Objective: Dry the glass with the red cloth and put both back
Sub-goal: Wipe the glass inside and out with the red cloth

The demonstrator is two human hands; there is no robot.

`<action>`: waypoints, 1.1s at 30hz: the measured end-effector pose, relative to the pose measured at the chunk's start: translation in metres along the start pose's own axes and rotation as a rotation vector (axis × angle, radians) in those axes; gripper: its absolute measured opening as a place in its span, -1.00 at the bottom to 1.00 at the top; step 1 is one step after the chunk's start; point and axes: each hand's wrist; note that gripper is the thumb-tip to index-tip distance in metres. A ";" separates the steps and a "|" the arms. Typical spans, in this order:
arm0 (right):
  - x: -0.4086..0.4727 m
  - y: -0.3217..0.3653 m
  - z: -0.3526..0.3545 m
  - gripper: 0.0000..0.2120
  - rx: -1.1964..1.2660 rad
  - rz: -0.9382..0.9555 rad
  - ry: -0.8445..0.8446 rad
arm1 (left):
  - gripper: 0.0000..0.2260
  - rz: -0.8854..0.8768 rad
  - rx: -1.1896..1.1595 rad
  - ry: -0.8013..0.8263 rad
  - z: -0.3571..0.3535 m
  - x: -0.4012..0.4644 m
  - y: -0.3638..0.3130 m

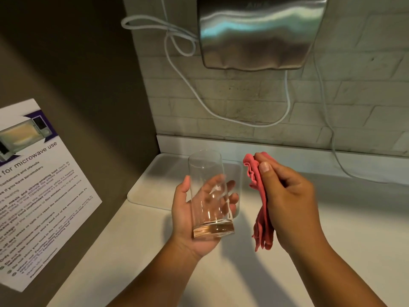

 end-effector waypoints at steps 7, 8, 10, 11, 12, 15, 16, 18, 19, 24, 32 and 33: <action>-0.040 -0.009 -0.017 -0.70 -0.339 0.342 0.179 | -0.26 -0.022 0.141 -0.084 0.003 0.005 0.003; -0.044 -0.010 -0.018 -0.68 -0.417 0.395 0.226 | -0.26 -0.014 0.165 -0.082 0.005 0.004 0.003; -0.045 -0.007 -0.021 -0.67 -0.539 0.442 0.297 | -0.29 0.000 0.202 -0.072 0.009 0.003 0.006; -0.043 -0.004 -0.022 -0.66 -0.583 0.459 0.317 | -0.33 0.000 0.232 -0.078 0.011 0.002 0.008; -0.040 -0.001 -0.025 -0.66 -0.618 0.482 0.328 | -0.38 -0.005 0.261 -0.083 0.011 0.002 0.010; -0.021 0.004 -0.030 -0.69 -0.646 0.531 0.298 | -0.48 -0.005 0.308 -0.068 0.003 0.000 0.015; -0.012 0.004 -0.031 -0.69 -0.621 0.520 0.266 | -0.45 -0.024 0.314 -0.072 0.003 0.000 0.016; 0.005 0.003 -0.032 -0.70 -0.511 0.448 0.181 | -0.41 -0.077 0.322 -0.082 0.003 0.002 0.018; 0.011 0.002 -0.033 -0.70 -0.443 0.393 0.144 | -0.42 -0.094 0.318 -0.072 0.002 0.002 0.018; 0.003 -0.011 -0.033 -0.68 -0.254 0.242 0.133 | -0.44 -0.086 0.269 -0.085 0.003 0.002 0.010; -0.035 0.003 -0.033 -0.71 -0.585 0.506 0.357 | -0.49 -0.042 0.298 -0.091 0.006 0.001 0.004; -0.031 0.007 -0.035 -0.73 -0.619 0.505 0.373 | -0.53 -0.041 0.301 -0.073 0.004 0.002 0.006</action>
Point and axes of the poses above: each hand's wrist, its own x-axis towards the middle knuckle, its own z-axis out of the back of the hand, y = z × x, and after that the axes turned 4 degrees about x, right-handed
